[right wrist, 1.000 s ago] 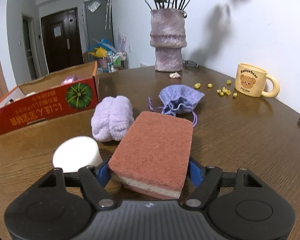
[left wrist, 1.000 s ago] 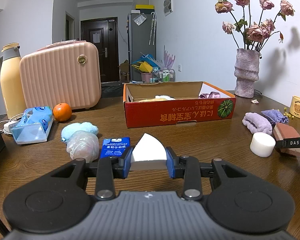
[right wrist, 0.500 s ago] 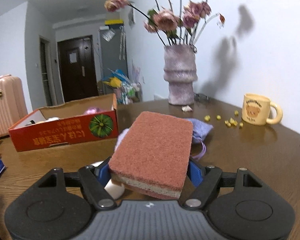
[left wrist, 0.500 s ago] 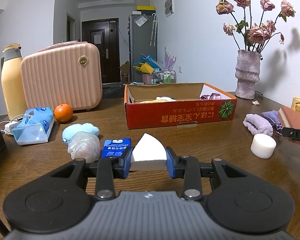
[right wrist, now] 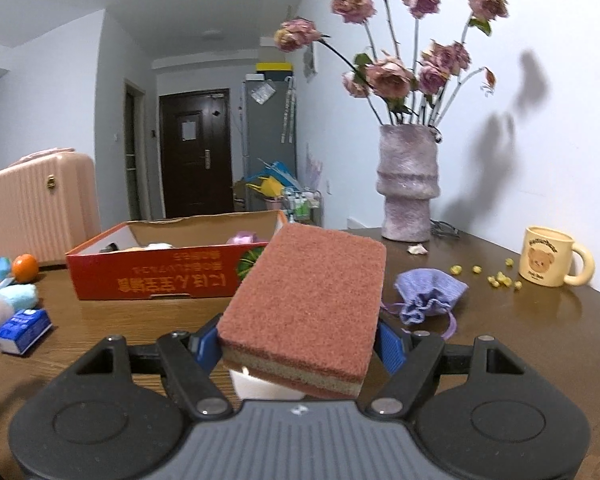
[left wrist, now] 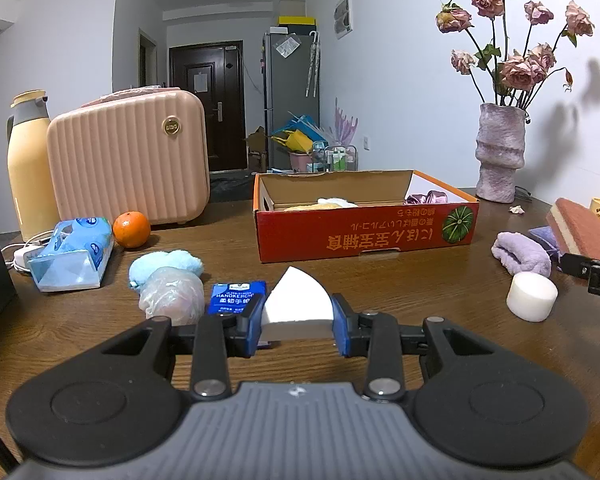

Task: Organize soft objects
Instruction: 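Lift the wedge with the left gripper while the right lifts the sponge toward the box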

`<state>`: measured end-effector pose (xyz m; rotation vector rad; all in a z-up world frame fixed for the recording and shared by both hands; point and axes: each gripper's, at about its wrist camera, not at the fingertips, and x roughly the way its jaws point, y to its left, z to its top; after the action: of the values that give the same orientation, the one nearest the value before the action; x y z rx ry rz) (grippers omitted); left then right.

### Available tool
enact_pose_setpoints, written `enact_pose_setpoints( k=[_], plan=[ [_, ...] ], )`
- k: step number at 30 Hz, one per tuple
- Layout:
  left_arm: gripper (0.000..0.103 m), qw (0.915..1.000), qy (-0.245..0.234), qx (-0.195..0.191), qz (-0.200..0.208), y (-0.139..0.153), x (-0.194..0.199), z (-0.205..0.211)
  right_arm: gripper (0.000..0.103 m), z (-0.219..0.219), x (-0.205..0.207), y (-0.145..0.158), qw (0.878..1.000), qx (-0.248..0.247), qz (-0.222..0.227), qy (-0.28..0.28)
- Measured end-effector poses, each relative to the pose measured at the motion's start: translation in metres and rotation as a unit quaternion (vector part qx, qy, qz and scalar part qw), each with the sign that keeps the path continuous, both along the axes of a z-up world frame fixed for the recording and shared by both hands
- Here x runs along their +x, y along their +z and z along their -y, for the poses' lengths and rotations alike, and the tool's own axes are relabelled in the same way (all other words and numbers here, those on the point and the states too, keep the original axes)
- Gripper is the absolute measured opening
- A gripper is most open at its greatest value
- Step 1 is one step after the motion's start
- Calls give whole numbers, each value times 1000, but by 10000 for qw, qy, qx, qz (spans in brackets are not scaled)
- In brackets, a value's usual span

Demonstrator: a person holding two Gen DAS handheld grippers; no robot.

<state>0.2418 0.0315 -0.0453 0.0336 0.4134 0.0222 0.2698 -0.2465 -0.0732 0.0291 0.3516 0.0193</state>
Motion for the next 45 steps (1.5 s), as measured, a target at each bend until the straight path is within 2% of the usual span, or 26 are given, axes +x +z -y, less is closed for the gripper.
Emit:
enact_pose_setpoints(
  k=[9, 25, 45],
  plan=[
    [36, 10000, 20, 24, 35, -1, 2, 3, 75, -21, -6, 1, 9993, -111, 120, 322],
    [36, 9998, -101, 126, 74, -4, 8, 33, 75, -54, -7, -1, 9951, -318, 199, 916],
    [36, 9999, 10, 16, 131, -2, 26, 51, 75, -77, 5, 1, 9913, -448, 258, 1214]
  ],
)
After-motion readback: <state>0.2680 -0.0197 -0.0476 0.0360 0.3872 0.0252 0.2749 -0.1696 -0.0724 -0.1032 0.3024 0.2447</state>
